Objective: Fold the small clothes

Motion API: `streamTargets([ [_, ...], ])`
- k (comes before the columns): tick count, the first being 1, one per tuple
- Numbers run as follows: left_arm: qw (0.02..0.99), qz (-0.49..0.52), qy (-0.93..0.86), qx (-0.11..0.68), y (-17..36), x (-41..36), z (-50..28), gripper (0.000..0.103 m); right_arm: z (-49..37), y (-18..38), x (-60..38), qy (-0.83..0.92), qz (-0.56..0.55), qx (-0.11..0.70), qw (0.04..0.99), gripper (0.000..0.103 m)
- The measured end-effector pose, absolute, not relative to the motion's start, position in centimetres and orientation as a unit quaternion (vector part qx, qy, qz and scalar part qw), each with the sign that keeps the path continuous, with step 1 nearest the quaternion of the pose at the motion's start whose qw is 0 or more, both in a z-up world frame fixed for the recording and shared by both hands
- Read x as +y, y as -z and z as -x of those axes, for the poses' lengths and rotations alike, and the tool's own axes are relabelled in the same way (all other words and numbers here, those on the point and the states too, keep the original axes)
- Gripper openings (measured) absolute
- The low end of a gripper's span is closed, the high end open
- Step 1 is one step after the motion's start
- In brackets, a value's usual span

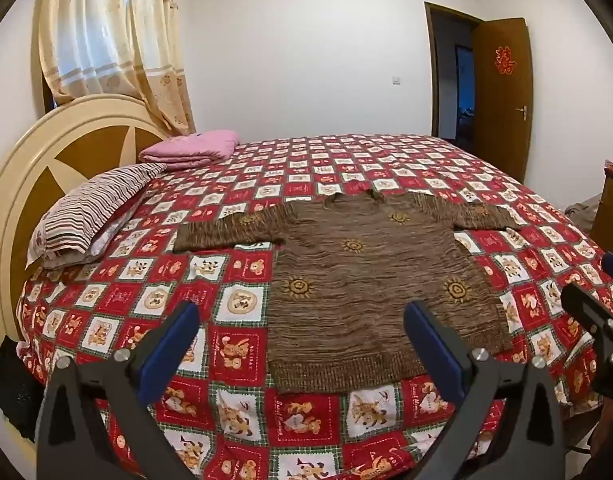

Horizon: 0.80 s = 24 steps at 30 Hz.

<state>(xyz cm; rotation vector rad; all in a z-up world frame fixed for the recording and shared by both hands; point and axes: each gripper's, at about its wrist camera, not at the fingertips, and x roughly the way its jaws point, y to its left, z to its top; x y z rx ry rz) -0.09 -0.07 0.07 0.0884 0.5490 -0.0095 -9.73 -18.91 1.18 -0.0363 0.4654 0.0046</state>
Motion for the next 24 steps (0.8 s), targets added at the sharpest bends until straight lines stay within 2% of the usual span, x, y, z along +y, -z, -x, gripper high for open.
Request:
streamTargets([
  [24, 0.96, -0.045, 0.005, 0.275, 0.14, 0.22, -0.24, 0.103, 9.58, -0.49, -19.28, -0.005, 0.006, 0.227, 0.974, 0.102],
])
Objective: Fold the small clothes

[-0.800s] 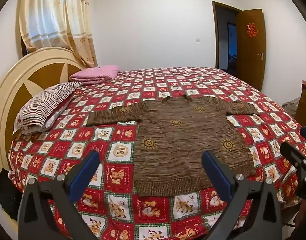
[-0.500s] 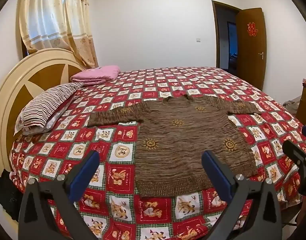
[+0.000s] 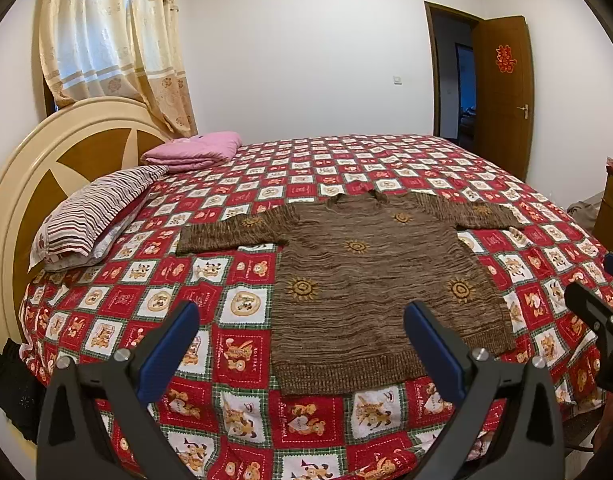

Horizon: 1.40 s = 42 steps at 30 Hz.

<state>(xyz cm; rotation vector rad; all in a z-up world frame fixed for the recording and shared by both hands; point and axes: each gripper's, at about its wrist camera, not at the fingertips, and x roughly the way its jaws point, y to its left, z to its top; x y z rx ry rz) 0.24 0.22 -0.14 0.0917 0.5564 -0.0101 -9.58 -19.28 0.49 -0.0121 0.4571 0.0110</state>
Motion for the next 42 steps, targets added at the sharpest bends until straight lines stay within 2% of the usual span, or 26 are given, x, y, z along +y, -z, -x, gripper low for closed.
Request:
streamTargets([
  [42, 0.961, -0.043, 0.006, 0.274, 0.08, 0.32, -0.26, 0.103, 9.46, -0.41, -19.16, -0.02, -0.002, 0.236, 0.971, 0.102],
])
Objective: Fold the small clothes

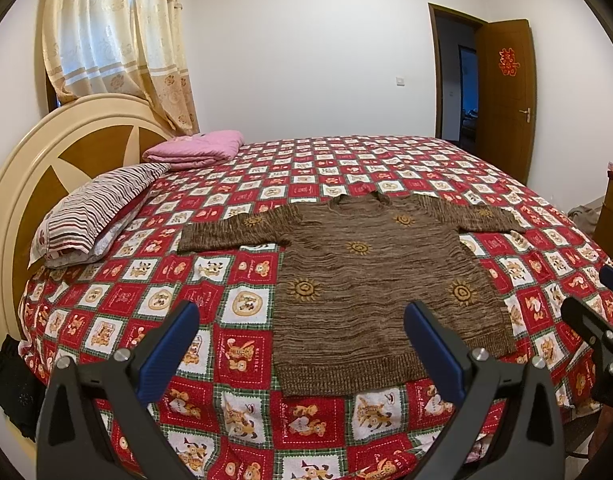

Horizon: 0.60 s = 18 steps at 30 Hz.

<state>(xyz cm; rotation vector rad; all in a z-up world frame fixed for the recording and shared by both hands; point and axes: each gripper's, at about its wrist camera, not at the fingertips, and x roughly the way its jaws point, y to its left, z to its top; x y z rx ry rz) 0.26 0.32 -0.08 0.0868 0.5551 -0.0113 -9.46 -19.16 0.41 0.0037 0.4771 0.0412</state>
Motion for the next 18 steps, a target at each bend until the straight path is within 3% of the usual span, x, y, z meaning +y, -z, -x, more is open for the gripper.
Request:
streamTargets([
  [18, 0.961, -0.042, 0.006, 0.274, 0.1, 0.4, -0.26, 0.103, 9.34, -0.26, -19.46, -0.034, -0.009, 0.237, 0.971, 0.102],
])
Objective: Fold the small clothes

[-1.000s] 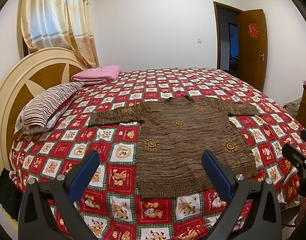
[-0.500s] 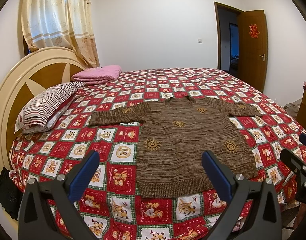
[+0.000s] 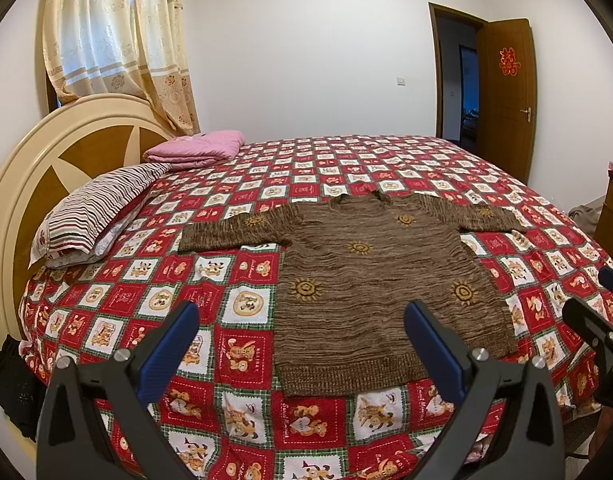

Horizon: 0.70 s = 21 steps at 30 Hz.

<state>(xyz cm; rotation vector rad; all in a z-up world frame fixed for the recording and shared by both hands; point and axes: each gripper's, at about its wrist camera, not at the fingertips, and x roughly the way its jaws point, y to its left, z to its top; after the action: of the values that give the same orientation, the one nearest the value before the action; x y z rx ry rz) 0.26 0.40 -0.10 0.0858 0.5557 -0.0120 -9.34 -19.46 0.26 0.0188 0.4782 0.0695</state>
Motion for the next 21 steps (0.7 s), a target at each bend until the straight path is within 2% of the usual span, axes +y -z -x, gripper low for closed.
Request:
streamTargets([
  [11, 0.957, -0.045, 0.003, 0.288, 1.1, 0.9, -1.2, 0.103, 8.3, 0.9, -20.2, -0.058, -0.022, 0.251, 0.966, 0.102],
  [21, 0.948, -0.037, -0.009, 0.316, 3.5, 1.9, -6.1, 0.103, 4.0, 4.6, -23.8, -0.07, -0.081, 0.275, 0.956, 0.102],
])
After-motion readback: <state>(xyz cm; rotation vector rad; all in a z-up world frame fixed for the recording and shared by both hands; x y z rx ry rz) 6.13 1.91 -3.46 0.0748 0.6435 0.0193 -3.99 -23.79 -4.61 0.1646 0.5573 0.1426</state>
